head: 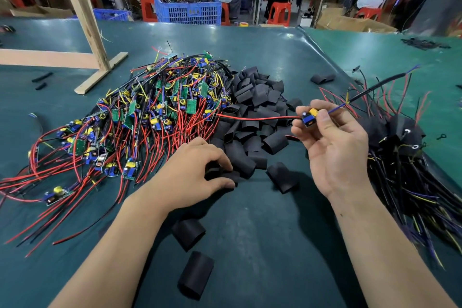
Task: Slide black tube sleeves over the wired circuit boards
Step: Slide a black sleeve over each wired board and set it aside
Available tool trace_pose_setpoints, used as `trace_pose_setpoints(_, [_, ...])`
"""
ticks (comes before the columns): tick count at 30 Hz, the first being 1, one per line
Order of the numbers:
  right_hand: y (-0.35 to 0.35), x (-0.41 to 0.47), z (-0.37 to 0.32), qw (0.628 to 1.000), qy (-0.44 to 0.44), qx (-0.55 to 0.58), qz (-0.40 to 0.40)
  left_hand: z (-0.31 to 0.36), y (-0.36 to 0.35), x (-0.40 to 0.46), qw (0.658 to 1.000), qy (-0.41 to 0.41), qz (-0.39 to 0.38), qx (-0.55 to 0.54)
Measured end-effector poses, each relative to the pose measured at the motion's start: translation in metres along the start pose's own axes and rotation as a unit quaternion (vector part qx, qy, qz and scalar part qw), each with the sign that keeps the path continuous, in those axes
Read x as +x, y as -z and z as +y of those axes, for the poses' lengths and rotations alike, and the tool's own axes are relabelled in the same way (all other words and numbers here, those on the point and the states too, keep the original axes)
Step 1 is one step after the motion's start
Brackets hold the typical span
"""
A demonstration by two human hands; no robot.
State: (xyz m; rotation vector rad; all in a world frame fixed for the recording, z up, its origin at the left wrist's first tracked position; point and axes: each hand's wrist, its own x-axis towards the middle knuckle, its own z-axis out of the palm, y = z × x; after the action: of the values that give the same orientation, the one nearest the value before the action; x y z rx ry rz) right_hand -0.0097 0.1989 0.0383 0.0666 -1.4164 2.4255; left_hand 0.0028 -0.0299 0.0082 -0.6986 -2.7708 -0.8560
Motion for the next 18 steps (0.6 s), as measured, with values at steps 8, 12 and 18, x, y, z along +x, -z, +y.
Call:
trace_pose_setpoints(8, [0.001, -0.001, -0.005, 1.000, 0.011, -0.017, 0.023, 0.002, 0.006, 0.001, 0.984, -0.003, 0.152, -0.089])
trace_pose_setpoints(12, [0.003, 0.000, -0.008, 0.999, 0.023, -0.026, 0.038, -0.001, 0.006, 0.001, 0.987, -0.008, 0.144, -0.065])
trace_pose_setpoints(18, [0.003, -0.001, -0.006, 0.996, 0.032, -0.067, 0.047, -0.005, -0.006, 0.002, 0.994, 0.044, 0.070, 0.074])
